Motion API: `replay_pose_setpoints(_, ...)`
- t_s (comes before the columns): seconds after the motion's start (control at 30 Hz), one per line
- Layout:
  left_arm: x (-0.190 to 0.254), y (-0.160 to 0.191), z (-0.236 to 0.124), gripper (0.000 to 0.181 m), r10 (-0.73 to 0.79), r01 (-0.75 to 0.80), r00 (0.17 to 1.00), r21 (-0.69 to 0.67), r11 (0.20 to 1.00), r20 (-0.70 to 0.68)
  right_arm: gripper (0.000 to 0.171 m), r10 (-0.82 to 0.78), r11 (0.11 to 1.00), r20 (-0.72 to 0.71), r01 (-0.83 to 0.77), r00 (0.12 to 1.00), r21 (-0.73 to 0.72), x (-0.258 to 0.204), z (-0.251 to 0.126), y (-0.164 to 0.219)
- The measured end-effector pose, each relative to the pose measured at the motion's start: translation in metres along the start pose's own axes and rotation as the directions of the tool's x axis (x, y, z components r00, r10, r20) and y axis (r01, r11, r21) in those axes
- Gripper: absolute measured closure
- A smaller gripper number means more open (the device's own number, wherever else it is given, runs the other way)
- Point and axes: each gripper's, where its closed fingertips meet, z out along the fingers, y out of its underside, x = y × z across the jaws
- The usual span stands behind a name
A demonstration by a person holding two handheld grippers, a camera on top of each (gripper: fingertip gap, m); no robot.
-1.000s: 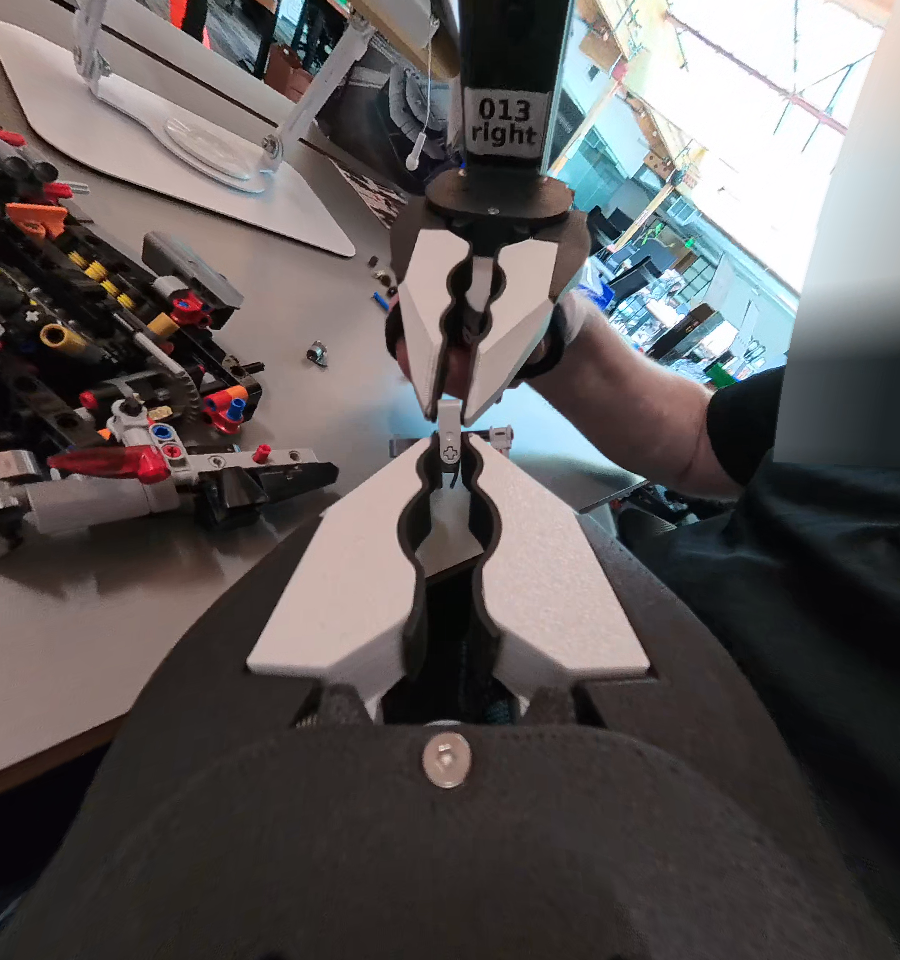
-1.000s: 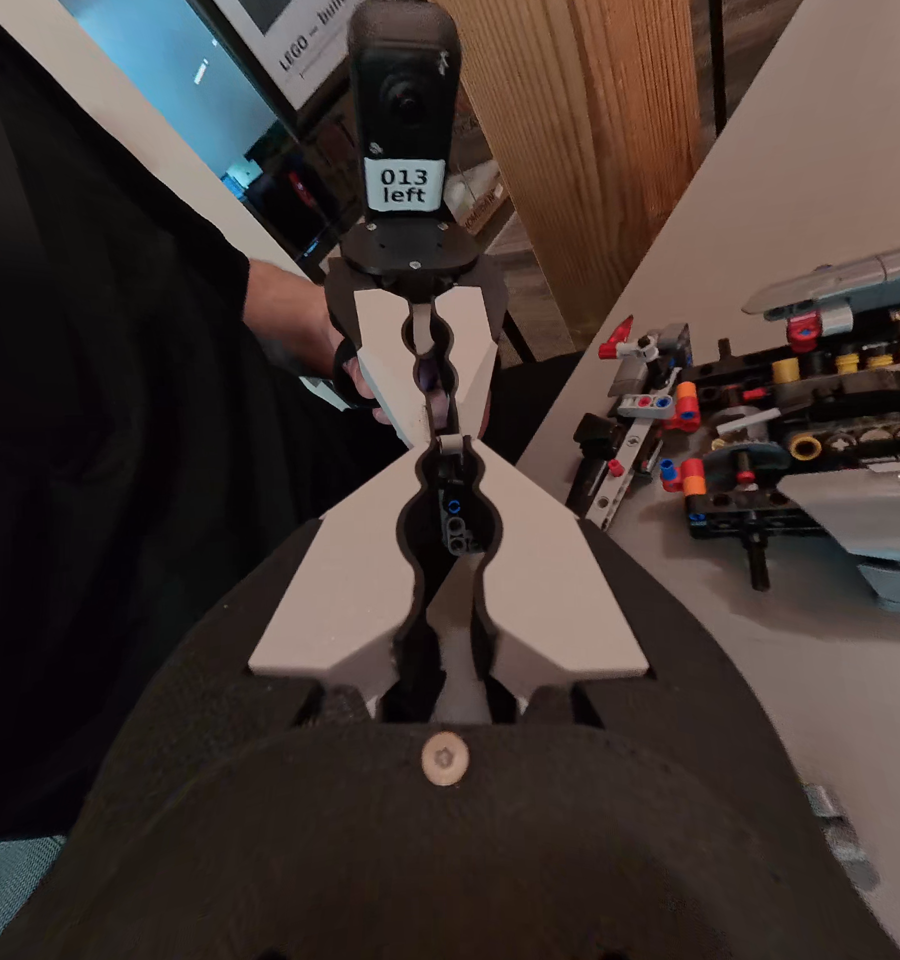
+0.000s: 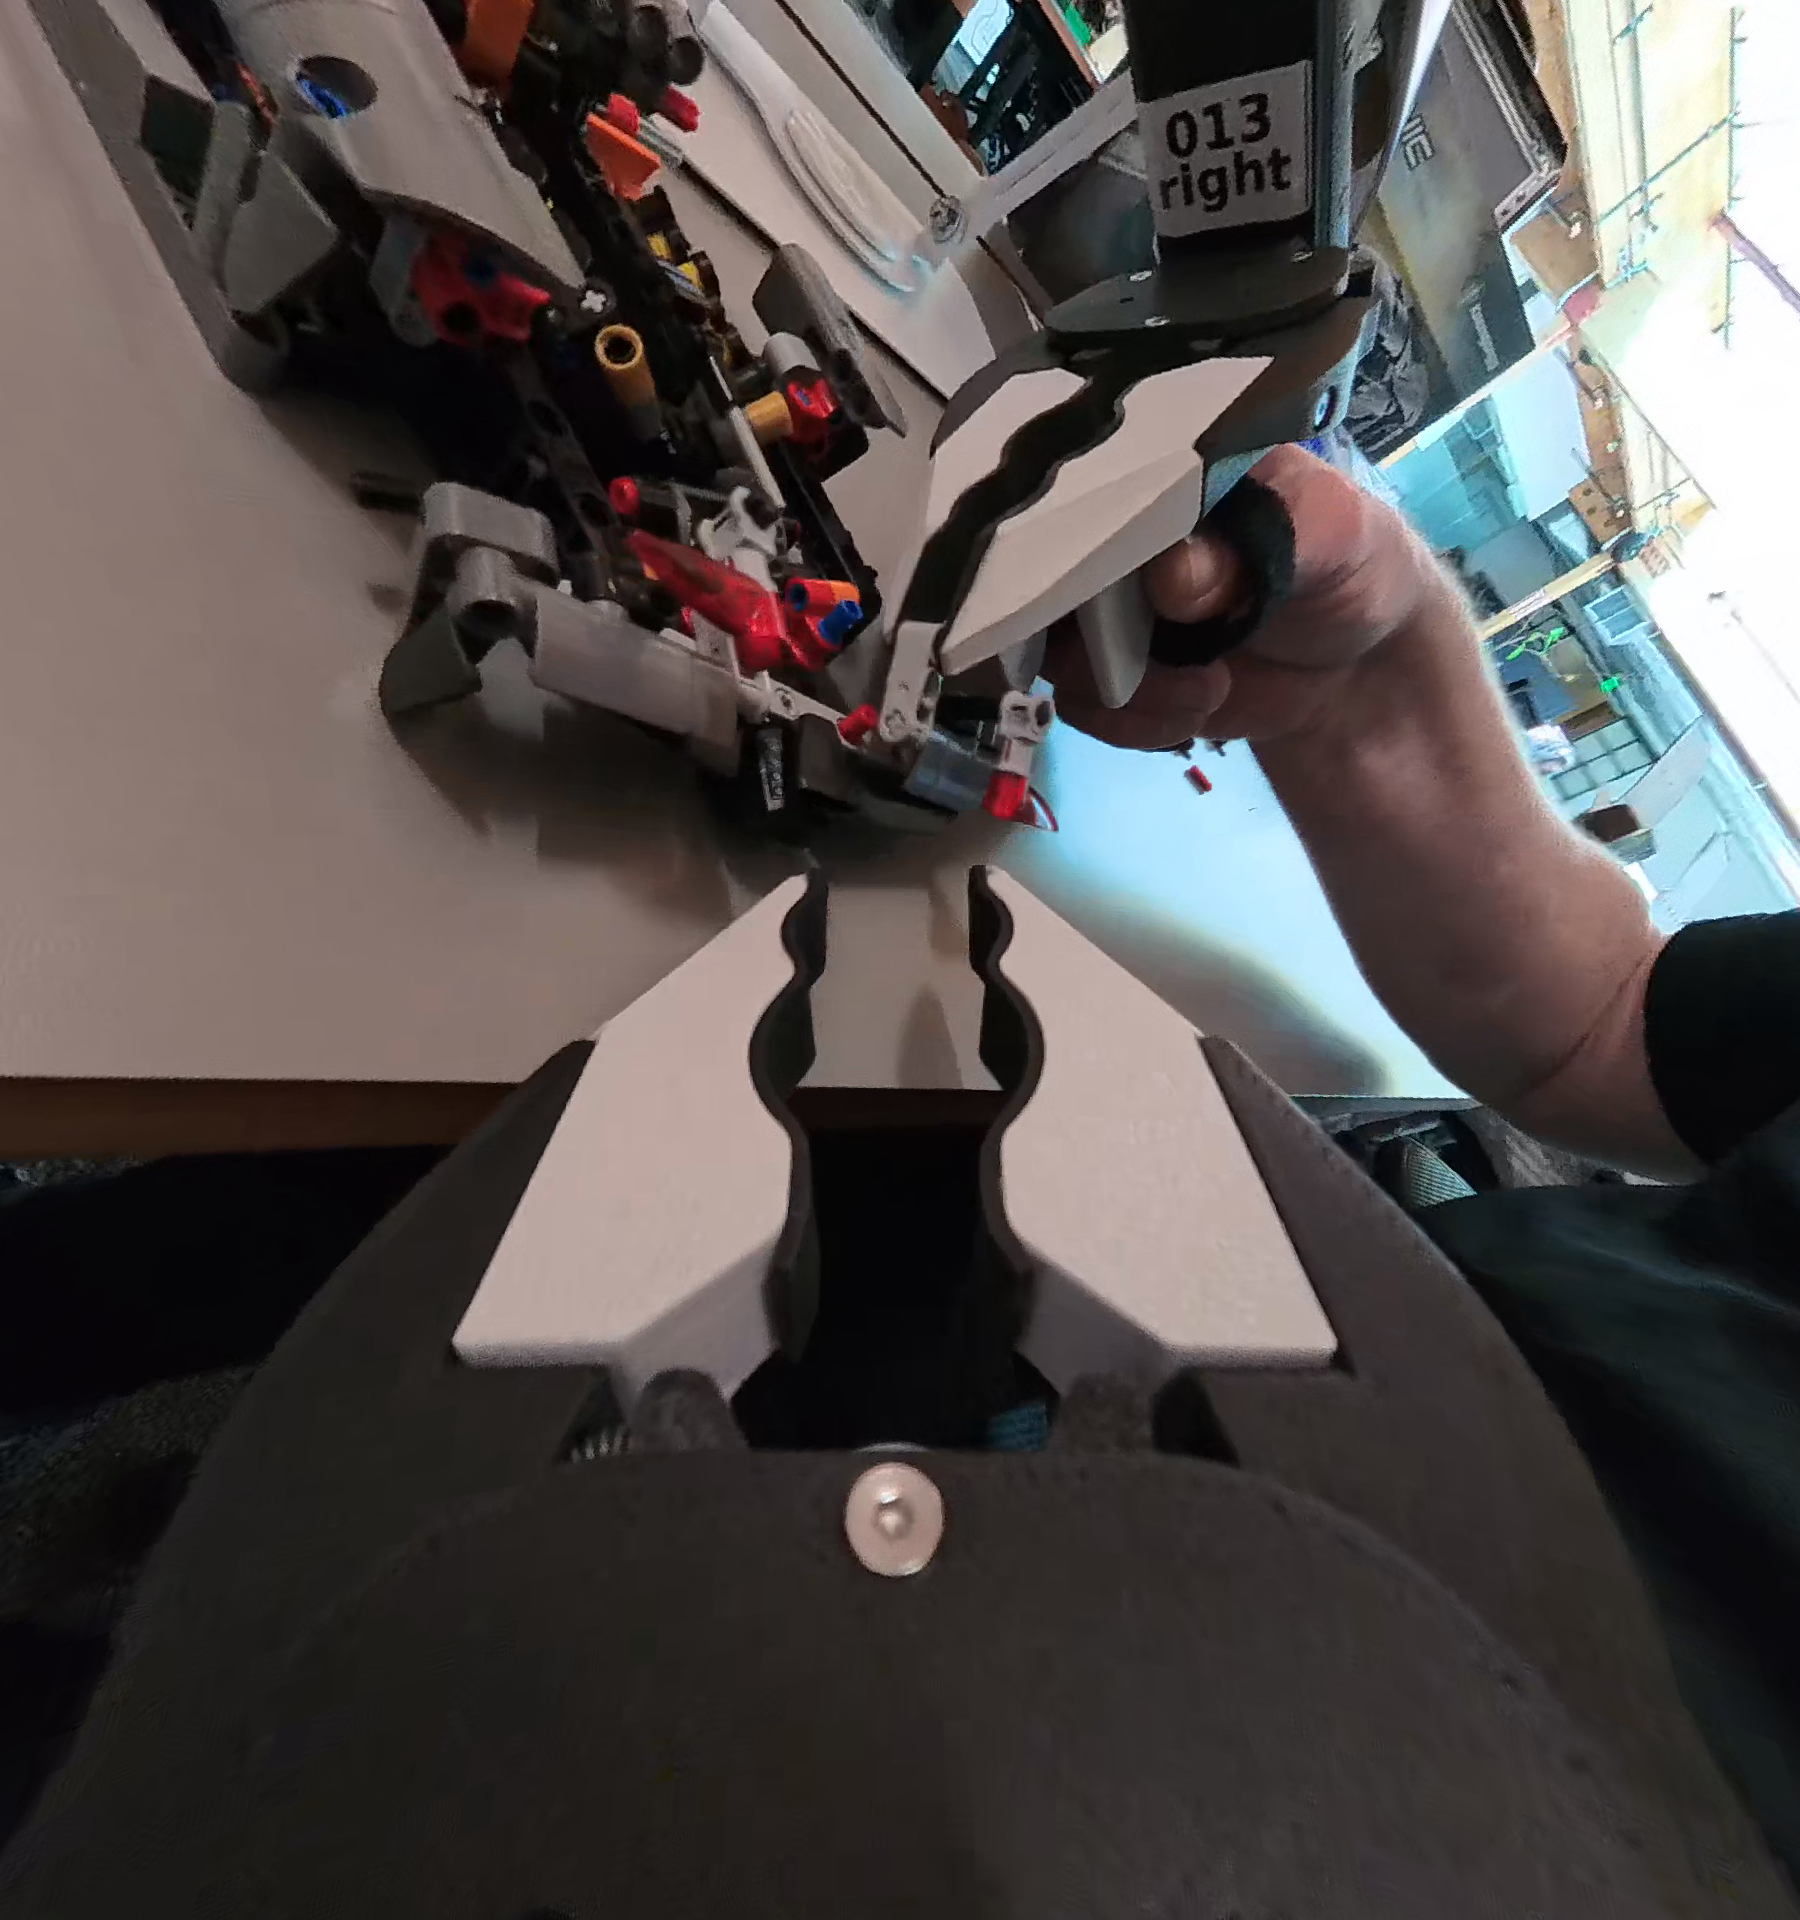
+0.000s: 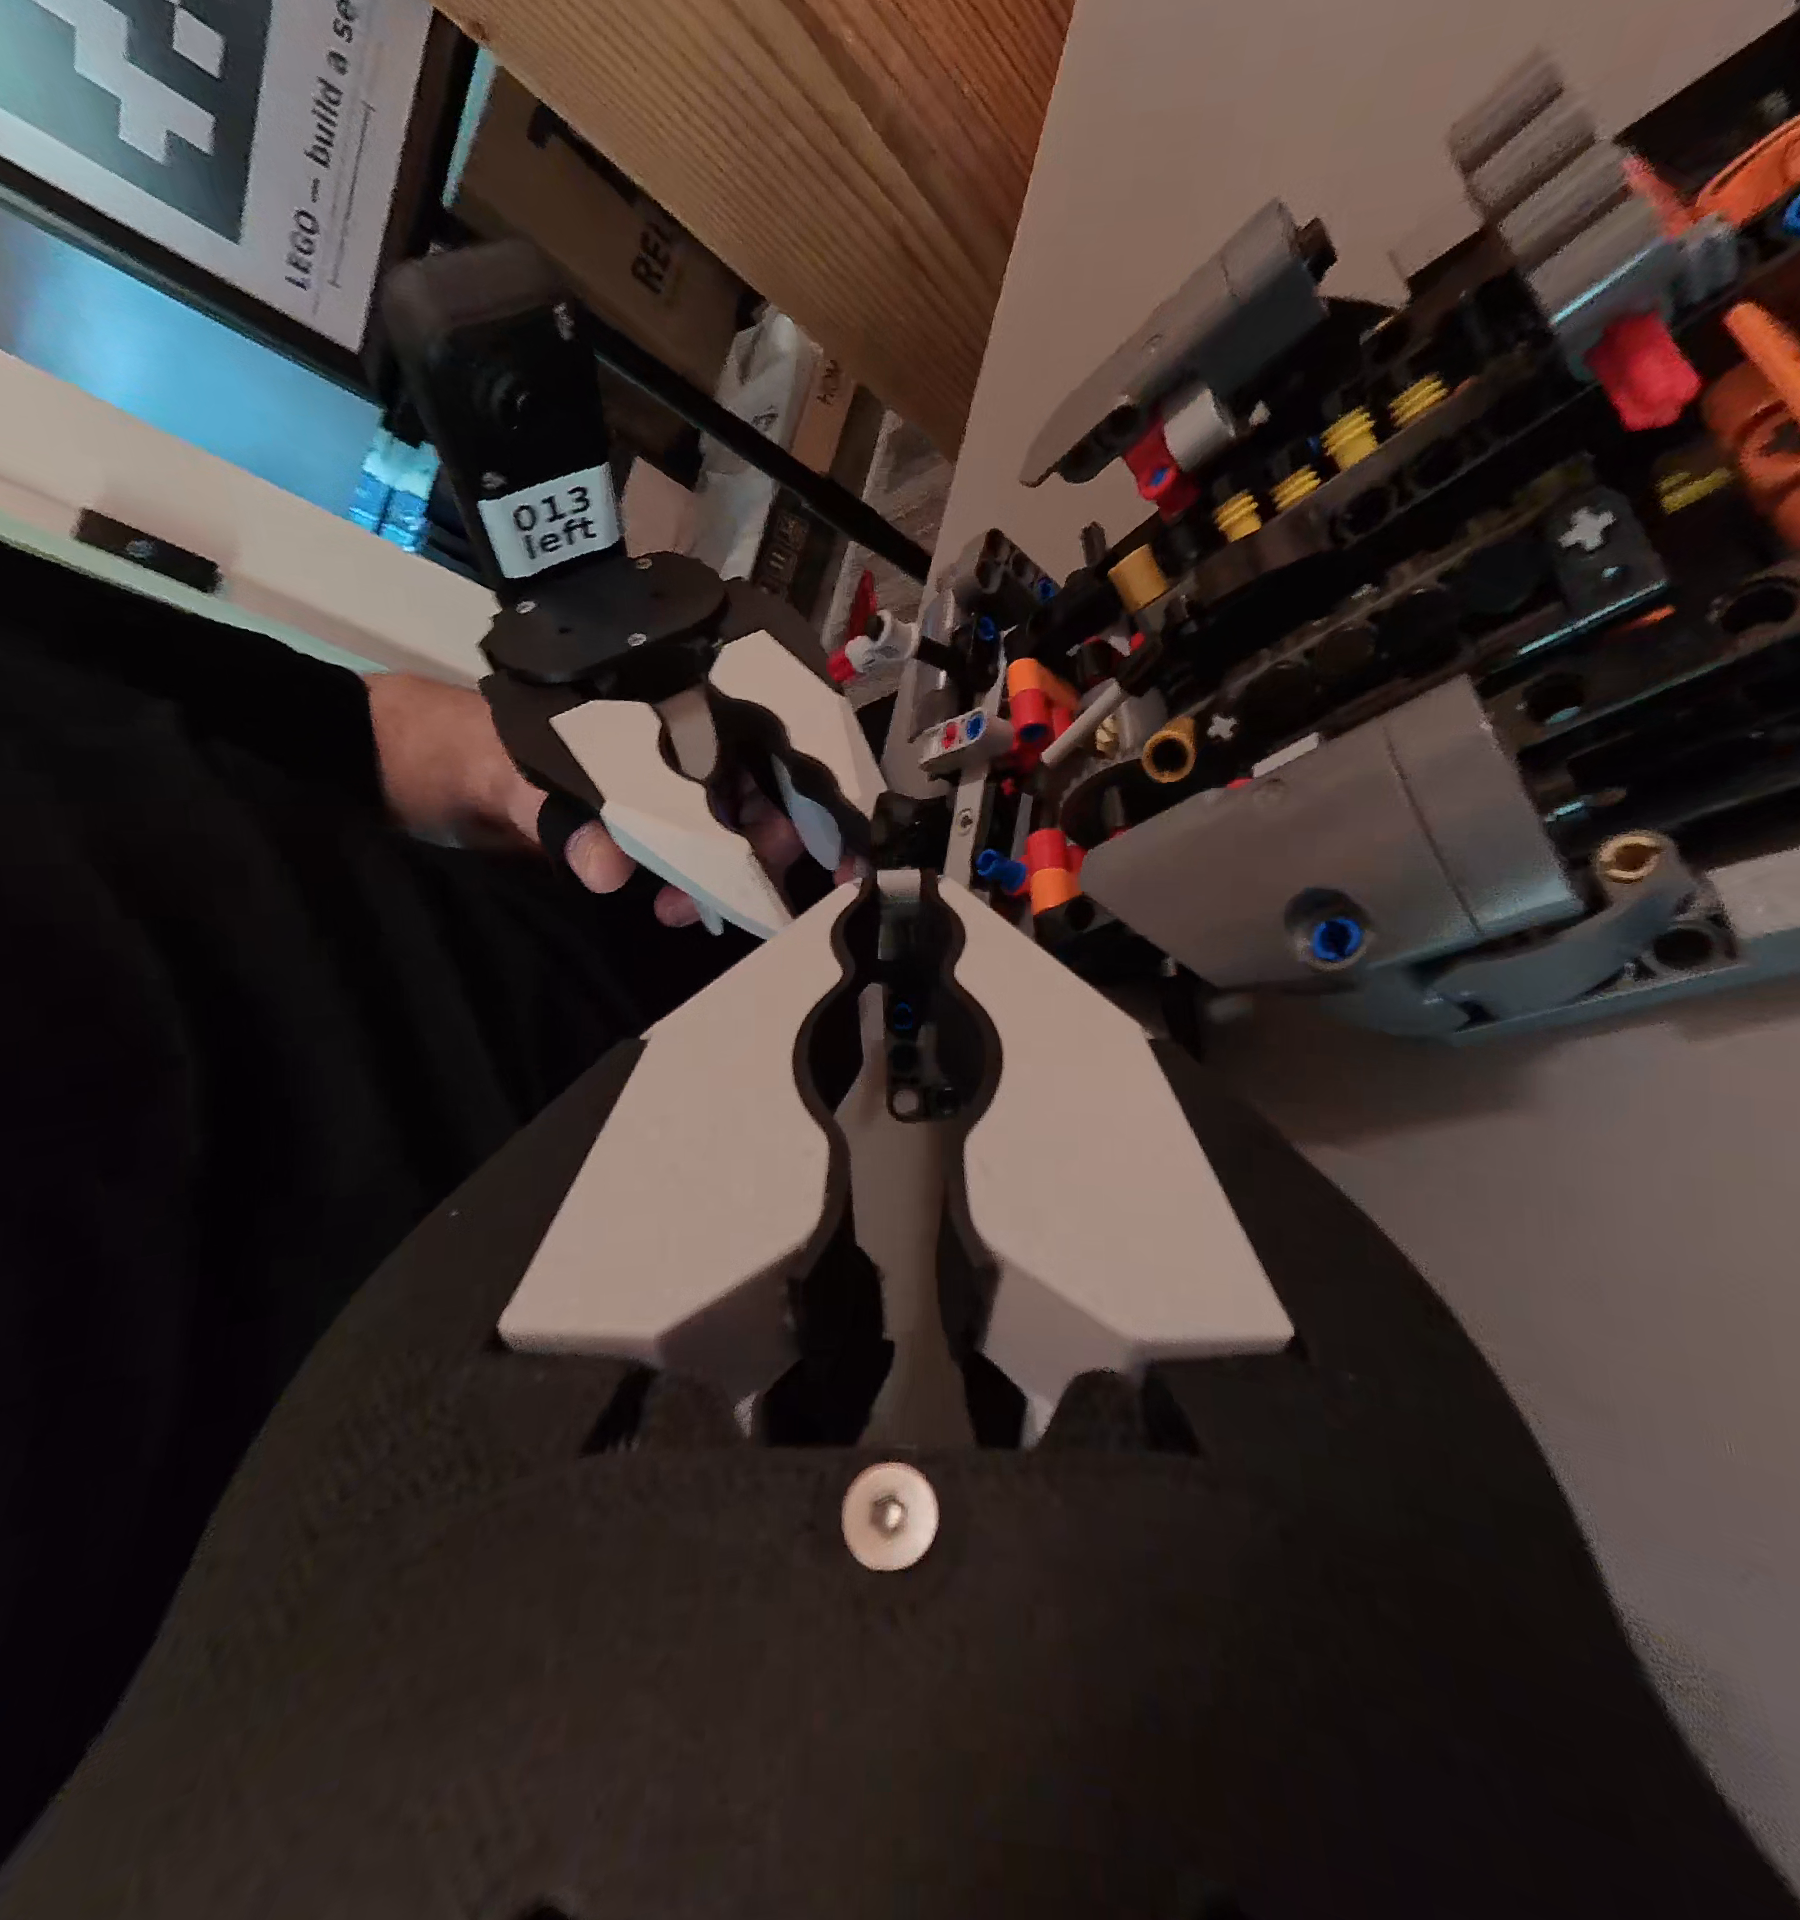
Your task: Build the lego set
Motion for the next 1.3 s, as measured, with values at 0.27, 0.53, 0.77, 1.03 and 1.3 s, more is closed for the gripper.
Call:
replay_pose_setpoints(0.27, -0.003, -0.004, 0.004, 0.157, -0.032, 0.032, 0.999, -0.004, 0.999, -0.025, 0.167, 0.055, 0.998, 0.031, -0.055, 0.998, 0.006, 0.001, 0.008, 0.002)
replay_pose_setpoints(0.53, -0.005, -0.004, 0.004, 0.160, -0.026, 0.026, 1.000, -0.017, 1.000, -0.012, 0.166, 0.061, 0.997, 0.004, -0.062, 0.998, 0.044, 0.005, 0.007, 0.003)
replay_pose_setpoints(0.77, -0.006, -0.006, 0.004, 0.164, 0.003, -0.003, 1.000, -0.028, 1.000, 0.004, 0.166, 0.056, 0.994, -0.054, -0.050, 0.997, 0.092, 0.011, 0.000, 0.004)
replay_pose_setpoints(1.03, 0.005, -0.011, 0.008, 0.166, 0.079, -0.080, 0.997, -0.032, 0.996, -0.010, 0.165, 0.060, 0.992, -0.082, -0.050, 0.995, 0.119, 0.015, -0.005, 0.003)
replay_pose_setpoints(1.3, 0.009, -0.007, 0.011, 0.167, 0.103, -0.104, 0.995, -0.062, 0.993, -0.016, 0.161, 0.028, 0.993, -0.127, -0.014, 0.991, 0.115, 0.018, -0.009, 0.005)
